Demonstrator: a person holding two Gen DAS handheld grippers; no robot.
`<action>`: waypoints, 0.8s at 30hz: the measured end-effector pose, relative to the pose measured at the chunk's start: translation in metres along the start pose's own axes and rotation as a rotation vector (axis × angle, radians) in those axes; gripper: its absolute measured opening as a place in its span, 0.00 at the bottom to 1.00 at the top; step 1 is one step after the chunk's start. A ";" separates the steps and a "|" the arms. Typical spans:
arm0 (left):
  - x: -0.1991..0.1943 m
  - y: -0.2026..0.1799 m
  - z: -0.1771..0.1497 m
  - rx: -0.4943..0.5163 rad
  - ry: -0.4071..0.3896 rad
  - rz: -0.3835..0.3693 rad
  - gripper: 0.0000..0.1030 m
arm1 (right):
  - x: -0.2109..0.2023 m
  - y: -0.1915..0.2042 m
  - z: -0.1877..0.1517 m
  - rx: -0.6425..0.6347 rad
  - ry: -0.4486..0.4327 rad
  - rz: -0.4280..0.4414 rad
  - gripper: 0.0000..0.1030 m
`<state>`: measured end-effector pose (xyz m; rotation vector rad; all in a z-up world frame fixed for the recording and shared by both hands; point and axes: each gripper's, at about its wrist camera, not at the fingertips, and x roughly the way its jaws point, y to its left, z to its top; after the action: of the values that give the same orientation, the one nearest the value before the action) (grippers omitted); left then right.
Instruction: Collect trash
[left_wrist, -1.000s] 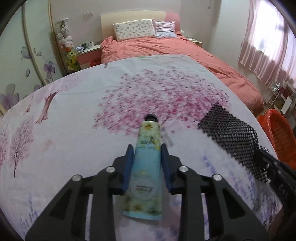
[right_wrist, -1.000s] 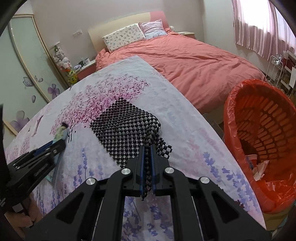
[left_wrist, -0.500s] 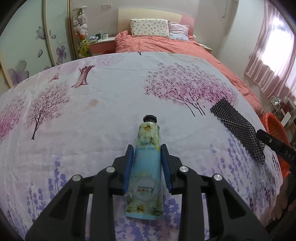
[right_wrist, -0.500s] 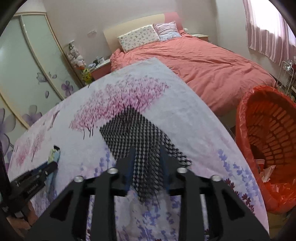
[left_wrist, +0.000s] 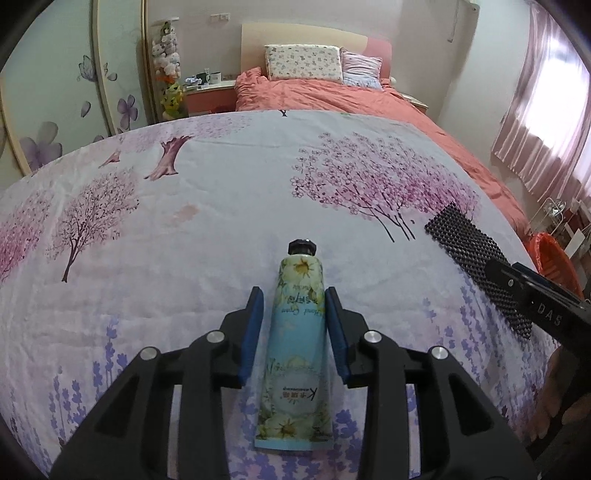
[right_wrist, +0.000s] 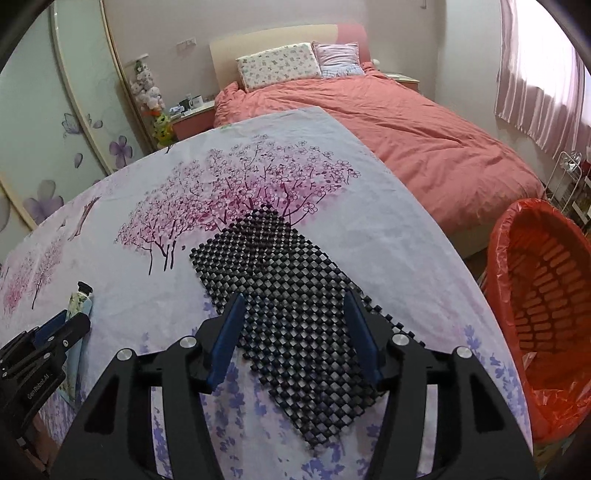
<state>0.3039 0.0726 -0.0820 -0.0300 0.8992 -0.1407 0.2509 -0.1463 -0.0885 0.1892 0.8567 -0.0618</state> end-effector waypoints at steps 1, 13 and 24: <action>0.000 0.001 0.000 -0.003 0.000 -0.003 0.34 | 0.000 0.000 0.000 -0.001 0.000 -0.001 0.55; -0.001 0.006 -0.001 -0.030 -0.003 -0.014 0.34 | 0.001 0.003 0.001 -0.008 0.006 -0.010 0.56; -0.003 0.012 -0.001 -0.057 -0.007 -0.048 0.34 | 0.001 0.006 0.000 -0.021 0.011 -0.001 0.62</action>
<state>0.3027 0.0845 -0.0818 -0.1049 0.8962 -0.1591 0.2526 -0.1405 -0.0883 0.1693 0.8681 -0.0527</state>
